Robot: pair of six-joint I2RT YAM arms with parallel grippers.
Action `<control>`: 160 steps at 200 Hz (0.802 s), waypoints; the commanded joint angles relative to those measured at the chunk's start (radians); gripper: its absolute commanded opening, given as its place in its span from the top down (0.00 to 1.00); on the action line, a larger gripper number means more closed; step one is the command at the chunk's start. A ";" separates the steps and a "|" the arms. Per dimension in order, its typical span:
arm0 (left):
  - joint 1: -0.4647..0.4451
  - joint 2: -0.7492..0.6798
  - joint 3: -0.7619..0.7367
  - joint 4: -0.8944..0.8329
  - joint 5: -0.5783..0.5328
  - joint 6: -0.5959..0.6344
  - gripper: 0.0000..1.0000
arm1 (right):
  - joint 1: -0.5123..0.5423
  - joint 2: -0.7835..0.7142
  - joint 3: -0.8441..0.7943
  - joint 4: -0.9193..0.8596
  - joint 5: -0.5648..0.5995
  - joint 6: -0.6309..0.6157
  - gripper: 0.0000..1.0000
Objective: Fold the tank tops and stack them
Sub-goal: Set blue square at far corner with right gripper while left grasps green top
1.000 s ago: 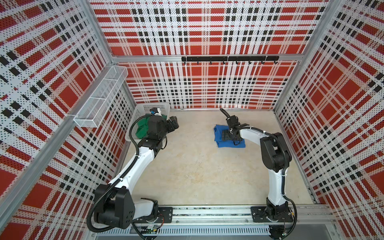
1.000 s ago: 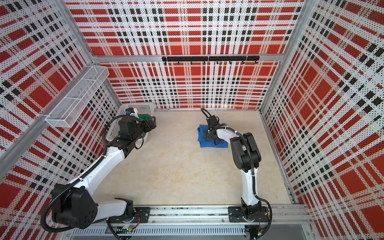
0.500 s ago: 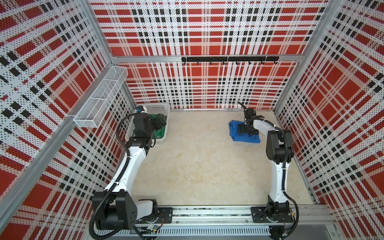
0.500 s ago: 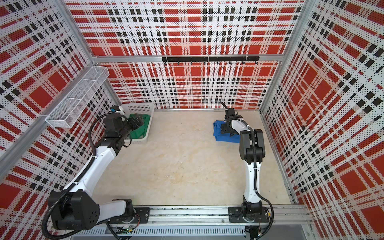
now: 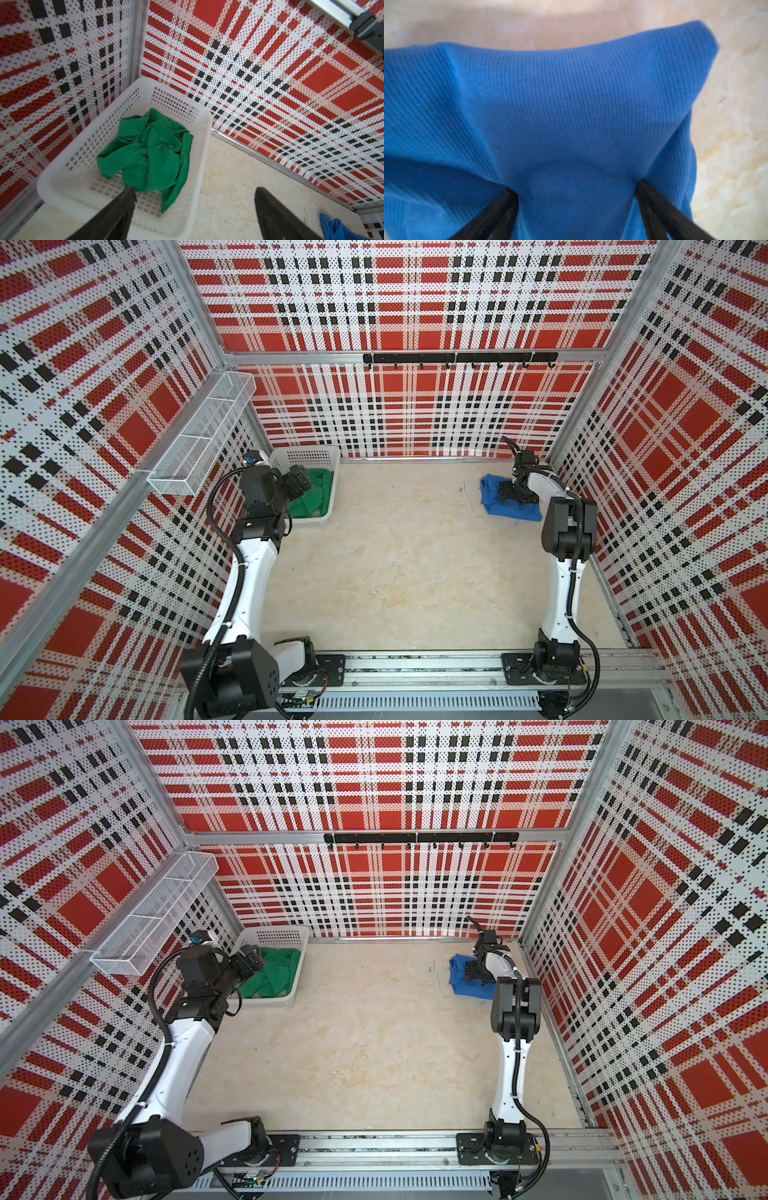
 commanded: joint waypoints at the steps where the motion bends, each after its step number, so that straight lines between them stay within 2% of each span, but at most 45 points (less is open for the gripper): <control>1: 0.026 -0.029 0.018 -0.022 0.025 0.018 0.07 | -0.044 0.071 0.042 -0.070 0.054 -0.062 0.07; 26: 0.040 -0.004 0.021 -0.024 0.031 0.045 0.07 | -0.066 0.100 0.078 -0.074 0.088 -0.101 0.07; 51: 0.039 0.062 0.042 -0.029 0.014 0.061 0.07 | -0.085 0.059 0.081 -0.040 0.093 -0.103 0.05; 68: 0.039 0.134 0.076 -0.040 0.002 0.073 0.06 | -0.098 0.031 0.063 -0.034 -0.006 -0.093 0.03; 75: 0.037 0.167 0.089 -0.042 -0.003 0.074 0.06 | -0.091 0.010 0.030 -0.016 -0.010 -0.095 0.01; 92: 0.039 0.254 0.128 -0.045 -0.023 0.074 0.06 | -0.055 -0.095 -0.129 0.090 0.018 -0.100 0.00; 112: 0.040 0.370 0.184 -0.050 -0.084 0.062 0.06 | -0.027 -0.256 -0.349 0.248 -0.025 -0.065 0.00; 138: 0.036 0.556 0.321 -0.093 -0.115 0.067 0.06 | 0.019 -0.441 -0.553 0.320 -0.078 0.012 0.00; 160: 0.027 0.736 0.454 -0.138 -0.140 0.061 0.11 | 0.118 -0.600 -0.748 0.403 -0.102 0.066 0.00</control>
